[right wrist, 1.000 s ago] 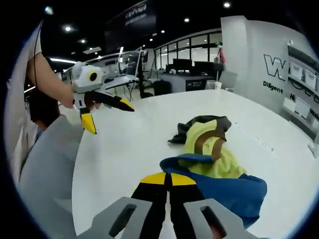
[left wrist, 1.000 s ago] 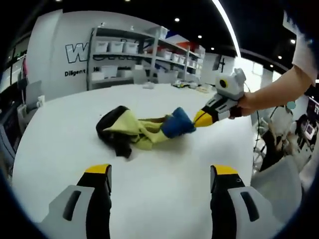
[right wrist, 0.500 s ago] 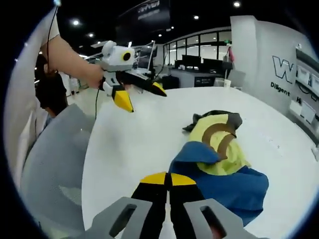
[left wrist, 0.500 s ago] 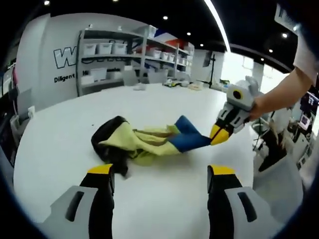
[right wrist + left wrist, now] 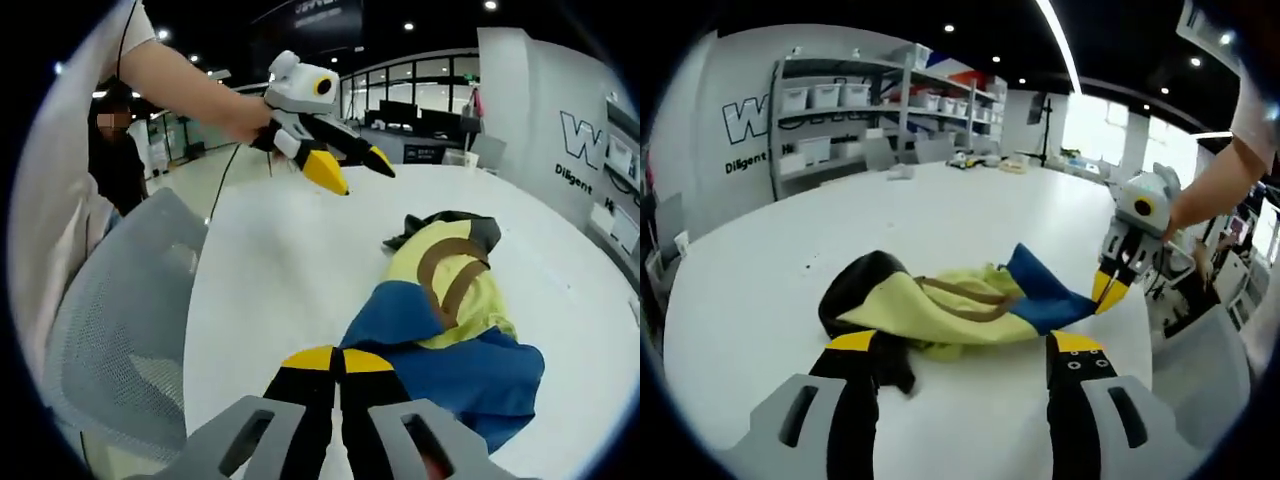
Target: Fold the garment on the visible template until the final outline fits inside the template.
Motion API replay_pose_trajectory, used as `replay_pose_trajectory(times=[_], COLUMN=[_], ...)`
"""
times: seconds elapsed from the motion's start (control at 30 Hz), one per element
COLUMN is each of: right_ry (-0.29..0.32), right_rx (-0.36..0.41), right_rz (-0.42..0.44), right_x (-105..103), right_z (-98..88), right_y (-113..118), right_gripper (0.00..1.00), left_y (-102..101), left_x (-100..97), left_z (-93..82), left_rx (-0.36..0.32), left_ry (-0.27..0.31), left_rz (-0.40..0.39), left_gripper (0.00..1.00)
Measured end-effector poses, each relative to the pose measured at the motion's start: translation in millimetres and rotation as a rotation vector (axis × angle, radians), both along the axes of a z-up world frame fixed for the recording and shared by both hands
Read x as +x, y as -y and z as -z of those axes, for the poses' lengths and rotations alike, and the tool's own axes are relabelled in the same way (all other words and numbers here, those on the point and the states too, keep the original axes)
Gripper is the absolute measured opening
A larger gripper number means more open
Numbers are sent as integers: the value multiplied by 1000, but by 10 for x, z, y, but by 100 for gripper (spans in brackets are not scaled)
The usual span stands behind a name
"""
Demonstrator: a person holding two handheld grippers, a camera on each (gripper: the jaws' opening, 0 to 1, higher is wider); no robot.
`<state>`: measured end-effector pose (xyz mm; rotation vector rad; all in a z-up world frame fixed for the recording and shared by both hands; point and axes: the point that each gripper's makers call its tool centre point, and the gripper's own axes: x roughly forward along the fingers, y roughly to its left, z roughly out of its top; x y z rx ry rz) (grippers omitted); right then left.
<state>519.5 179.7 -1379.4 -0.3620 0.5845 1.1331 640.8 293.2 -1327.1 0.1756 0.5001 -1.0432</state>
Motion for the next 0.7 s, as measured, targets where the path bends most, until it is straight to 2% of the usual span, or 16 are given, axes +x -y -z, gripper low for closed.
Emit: replay_pose_trajectory(times=[0.23, 0.3, 0.7], right_ry=[-17, -27, -52], right_rx=[-28, -32, -81], right_rz=[-12, -7, 23], right_x=[-142, -165, -191], right_z=[98, 120, 269], right_y=[97, 135, 392], right_gripper=[0, 0, 0], left_y=[87, 110, 213], left_x=[206, 277, 751], left_z=[38, 22, 69], left_rx=[19, 7, 35], left_ry=[-4, -8, -16], left_rz=[29, 29, 27], left_gripper=[60, 57, 47])
